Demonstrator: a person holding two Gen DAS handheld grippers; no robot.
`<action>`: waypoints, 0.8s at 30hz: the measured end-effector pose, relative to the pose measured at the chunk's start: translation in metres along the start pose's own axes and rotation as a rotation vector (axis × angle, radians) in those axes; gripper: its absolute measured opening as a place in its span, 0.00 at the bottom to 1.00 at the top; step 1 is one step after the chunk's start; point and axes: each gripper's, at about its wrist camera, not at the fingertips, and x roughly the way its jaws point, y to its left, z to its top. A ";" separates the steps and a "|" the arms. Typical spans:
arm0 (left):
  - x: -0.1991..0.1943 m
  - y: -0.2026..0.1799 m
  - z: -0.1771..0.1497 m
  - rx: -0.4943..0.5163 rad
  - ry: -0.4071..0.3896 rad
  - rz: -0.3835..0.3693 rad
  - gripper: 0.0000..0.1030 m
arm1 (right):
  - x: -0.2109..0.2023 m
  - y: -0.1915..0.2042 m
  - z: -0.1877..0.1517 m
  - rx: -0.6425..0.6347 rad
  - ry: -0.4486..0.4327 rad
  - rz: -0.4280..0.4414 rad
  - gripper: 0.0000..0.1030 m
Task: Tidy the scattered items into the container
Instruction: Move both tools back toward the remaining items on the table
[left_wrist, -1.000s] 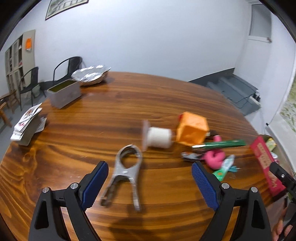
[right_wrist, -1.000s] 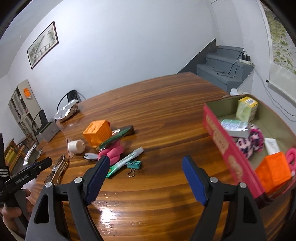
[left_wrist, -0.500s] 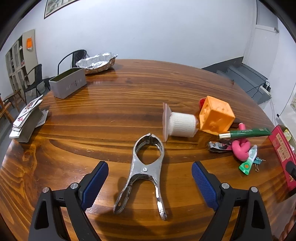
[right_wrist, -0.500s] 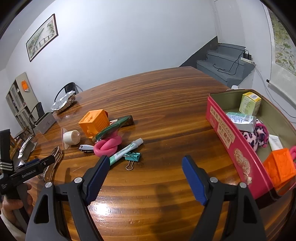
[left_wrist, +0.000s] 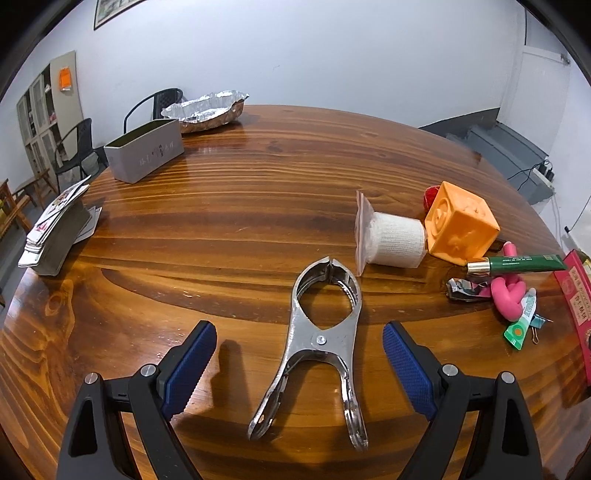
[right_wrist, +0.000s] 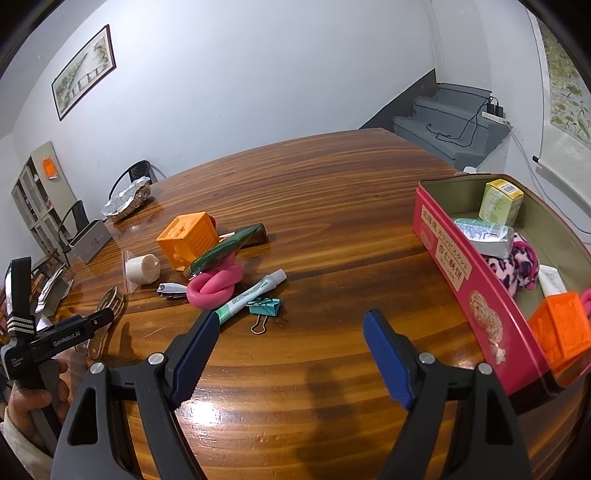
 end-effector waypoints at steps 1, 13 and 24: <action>0.000 0.000 0.000 0.000 0.002 0.001 0.90 | 0.000 0.000 0.000 0.001 0.001 0.001 0.81; 0.010 -0.004 0.003 0.025 0.044 -0.004 0.91 | 0.001 0.002 -0.002 -0.003 0.008 0.009 0.81; 0.015 -0.011 0.002 0.067 0.073 0.030 1.00 | 0.002 0.001 -0.002 0.001 0.024 0.015 0.81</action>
